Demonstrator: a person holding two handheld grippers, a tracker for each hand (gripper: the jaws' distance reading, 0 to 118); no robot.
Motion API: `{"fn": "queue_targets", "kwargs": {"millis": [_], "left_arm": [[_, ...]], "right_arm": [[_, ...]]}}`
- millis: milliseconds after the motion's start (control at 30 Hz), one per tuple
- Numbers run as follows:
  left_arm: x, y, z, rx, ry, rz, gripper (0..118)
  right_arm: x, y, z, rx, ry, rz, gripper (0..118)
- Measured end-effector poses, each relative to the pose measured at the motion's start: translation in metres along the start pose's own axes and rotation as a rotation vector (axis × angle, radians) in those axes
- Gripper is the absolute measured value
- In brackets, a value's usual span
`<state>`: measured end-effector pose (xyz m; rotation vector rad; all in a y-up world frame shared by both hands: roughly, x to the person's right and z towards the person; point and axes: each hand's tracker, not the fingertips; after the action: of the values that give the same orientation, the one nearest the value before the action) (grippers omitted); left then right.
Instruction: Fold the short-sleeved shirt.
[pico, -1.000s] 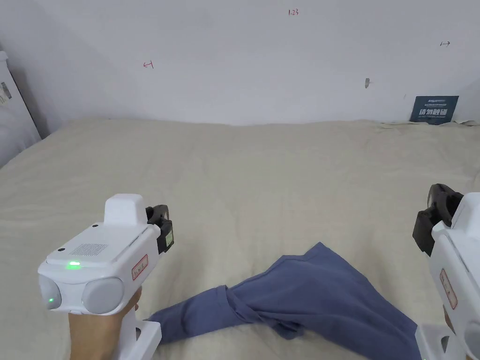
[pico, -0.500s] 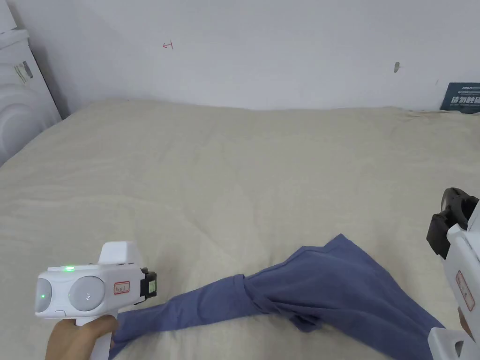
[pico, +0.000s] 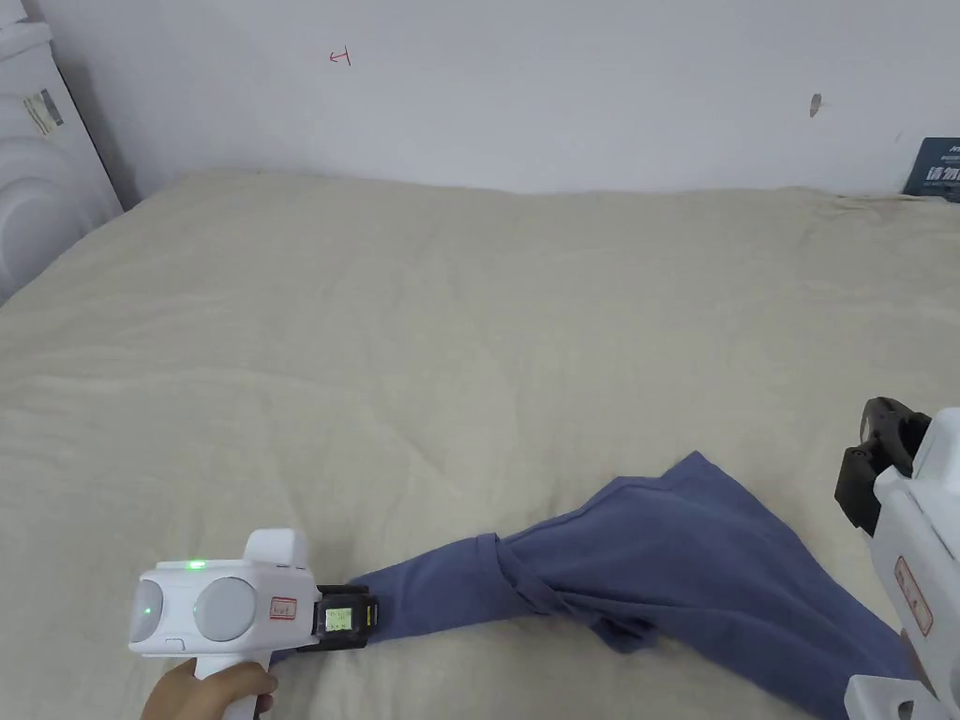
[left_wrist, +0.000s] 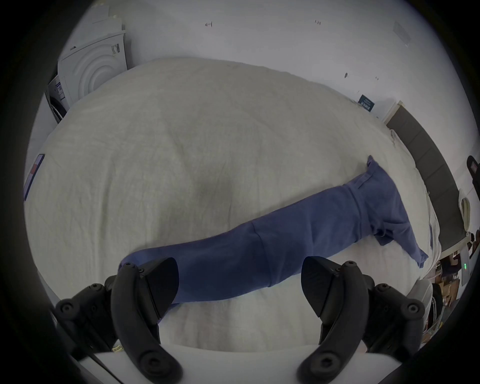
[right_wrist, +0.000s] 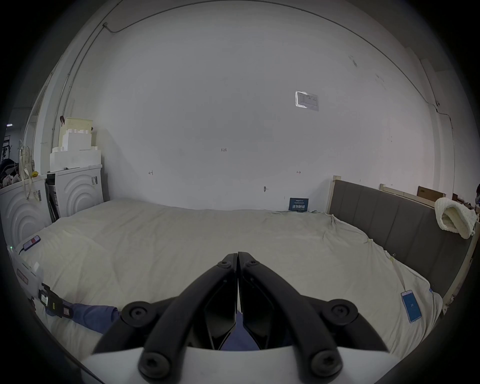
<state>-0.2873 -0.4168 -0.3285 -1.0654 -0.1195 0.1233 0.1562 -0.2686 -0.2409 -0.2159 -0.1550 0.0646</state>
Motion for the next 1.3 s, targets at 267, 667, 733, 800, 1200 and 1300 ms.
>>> {"fn": "queue_targets", "kwargs": {"millis": [267,667,733,800,1200,1300], "left_arm": [[0.017,-0.004,-0.018,-0.021,0.052,-0.059,55],[0.027,-0.003,0.017,0.086,-0.059,-0.046,13],[0.026,0.000,0.025,0.103,-0.072,-0.035,13],[0.024,0.004,0.030,0.113,-0.088,-0.018,13],[0.022,0.017,0.033,0.133,-0.157,0.034,13],[0.021,0.017,0.032,0.128,-0.164,0.036,13]], "right_arm": [[0.005,-0.004,-0.003,-0.020,-0.004,-0.006,0],[0.007,0.003,-0.043,-0.185,0.063,-0.002,0],[0.009,0.002,-0.066,-0.254,0.096,-0.026,0],[0.011,-0.001,-0.094,-0.308,0.122,-0.047,0],[-0.028,-0.040,-0.232,-0.645,0.216,-0.062,80],[-0.033,-0.058,-0.260,-0.722,0.220,-0.097,95]]}}
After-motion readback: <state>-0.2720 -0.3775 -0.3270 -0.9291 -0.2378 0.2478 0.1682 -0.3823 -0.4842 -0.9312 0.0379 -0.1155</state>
